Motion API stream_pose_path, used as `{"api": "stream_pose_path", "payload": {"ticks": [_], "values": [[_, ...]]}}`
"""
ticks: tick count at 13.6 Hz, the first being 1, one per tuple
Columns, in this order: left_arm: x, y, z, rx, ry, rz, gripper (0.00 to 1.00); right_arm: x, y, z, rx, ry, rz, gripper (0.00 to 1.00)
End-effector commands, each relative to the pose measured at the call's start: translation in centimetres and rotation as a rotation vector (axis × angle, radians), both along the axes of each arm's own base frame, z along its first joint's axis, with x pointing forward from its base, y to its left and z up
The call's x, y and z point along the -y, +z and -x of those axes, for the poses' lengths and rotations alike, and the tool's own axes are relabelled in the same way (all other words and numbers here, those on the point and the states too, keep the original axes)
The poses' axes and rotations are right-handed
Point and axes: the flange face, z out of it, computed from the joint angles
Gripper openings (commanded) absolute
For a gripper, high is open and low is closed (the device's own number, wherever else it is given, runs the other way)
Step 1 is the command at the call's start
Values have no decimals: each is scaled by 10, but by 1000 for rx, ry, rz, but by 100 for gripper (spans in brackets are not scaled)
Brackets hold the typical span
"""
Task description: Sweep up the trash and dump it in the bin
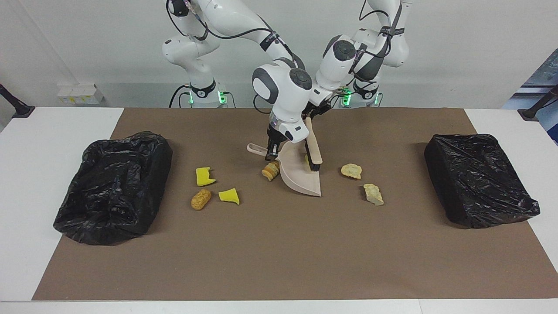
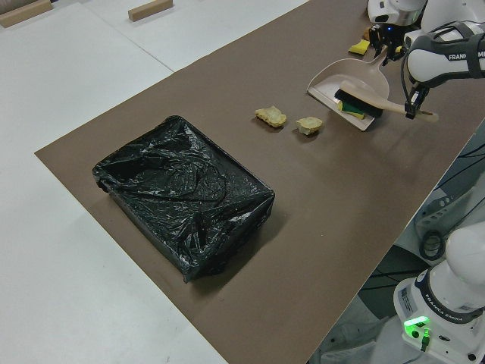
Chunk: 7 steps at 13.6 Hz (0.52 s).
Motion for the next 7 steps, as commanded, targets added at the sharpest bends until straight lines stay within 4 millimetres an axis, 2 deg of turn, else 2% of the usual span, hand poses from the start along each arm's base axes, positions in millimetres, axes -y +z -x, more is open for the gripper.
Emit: {"api": "stream_pose_path", "payload": {"ticks": [1, 3, 7], "values": [[-19, 26, -31, -29, 15, 25, 0, 7, 8, -3, 17, -16, 0, 0], [-37, 30, -43, -47, 18, 23, 0, 6, 7, -3, 20, -11, -2, 0], [-51, 27, -52, -17, -86, 51, 0, 7, 5, -3, 17, -15, -3, 0]]}}
